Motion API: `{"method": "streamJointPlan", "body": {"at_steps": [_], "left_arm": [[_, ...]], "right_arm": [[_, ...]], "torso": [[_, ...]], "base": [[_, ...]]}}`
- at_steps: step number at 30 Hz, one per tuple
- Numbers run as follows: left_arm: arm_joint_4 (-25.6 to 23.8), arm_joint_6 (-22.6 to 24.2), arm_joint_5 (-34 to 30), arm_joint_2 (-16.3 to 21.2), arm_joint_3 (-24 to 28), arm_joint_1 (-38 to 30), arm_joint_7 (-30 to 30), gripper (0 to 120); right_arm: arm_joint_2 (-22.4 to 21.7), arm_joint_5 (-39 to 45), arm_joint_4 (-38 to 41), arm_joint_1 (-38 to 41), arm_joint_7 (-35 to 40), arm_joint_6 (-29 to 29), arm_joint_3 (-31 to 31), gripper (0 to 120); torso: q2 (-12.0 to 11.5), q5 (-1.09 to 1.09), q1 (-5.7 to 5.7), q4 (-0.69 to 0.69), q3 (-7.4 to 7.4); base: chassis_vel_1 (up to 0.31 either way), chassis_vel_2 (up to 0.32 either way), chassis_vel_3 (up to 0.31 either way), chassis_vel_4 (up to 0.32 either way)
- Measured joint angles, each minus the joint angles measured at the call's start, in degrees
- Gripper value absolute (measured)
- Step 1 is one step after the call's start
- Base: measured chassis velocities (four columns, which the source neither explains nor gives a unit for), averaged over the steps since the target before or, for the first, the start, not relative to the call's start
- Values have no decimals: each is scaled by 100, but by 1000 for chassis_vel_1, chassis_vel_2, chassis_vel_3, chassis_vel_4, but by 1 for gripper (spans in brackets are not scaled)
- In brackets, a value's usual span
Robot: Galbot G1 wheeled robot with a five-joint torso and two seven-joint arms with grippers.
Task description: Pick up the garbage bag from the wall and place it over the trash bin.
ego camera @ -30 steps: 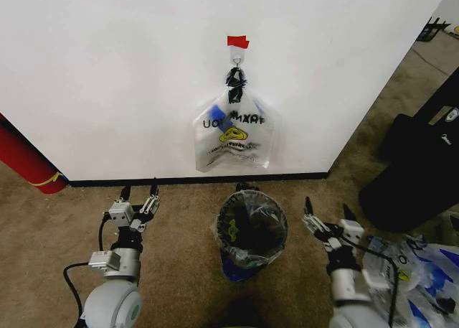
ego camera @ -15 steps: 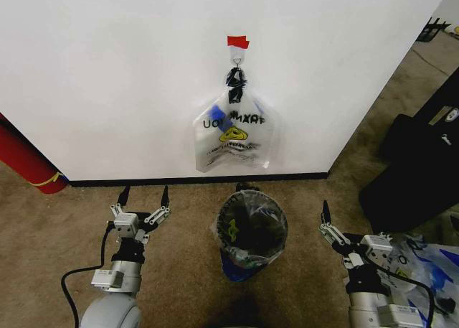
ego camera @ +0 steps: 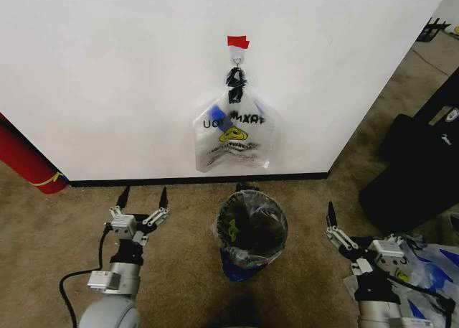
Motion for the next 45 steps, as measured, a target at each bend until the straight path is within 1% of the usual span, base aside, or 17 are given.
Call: {"method": "streamJointPlan", "body": {"at_steps": [4,9,16,29,45], "left_arm": [[61,207,64,-11,154,-310,-71,100],[92,325,188,-82,263,-444,-137,100],[110,311,207,-119,298,-314,-151,100],[12,258,104,22,142,-182,-233,100],[-117,265,143,46,154,-34,-272,100]], "right_arm": [[73,-85,-51,-5,-3,77,-37,100],[73,-239,-57,82,-2,77,-81,100],[73,-389,-74,123,39,37,-143,100],[73,-622,-99,182,62,-6,-291,100],[73,-612,72,171,72,-38,-270,100]], "torso": [[0,1,0,1,0],[0,0,0,2,0],[0,0,0,2,0],[0,0,0,2,0],[0,0,0,2,0]], "base": [[0,0,0,0],[0,0,0,0],[0,0,0,0],[0,0,0,0],[0,0,0,0]]}}
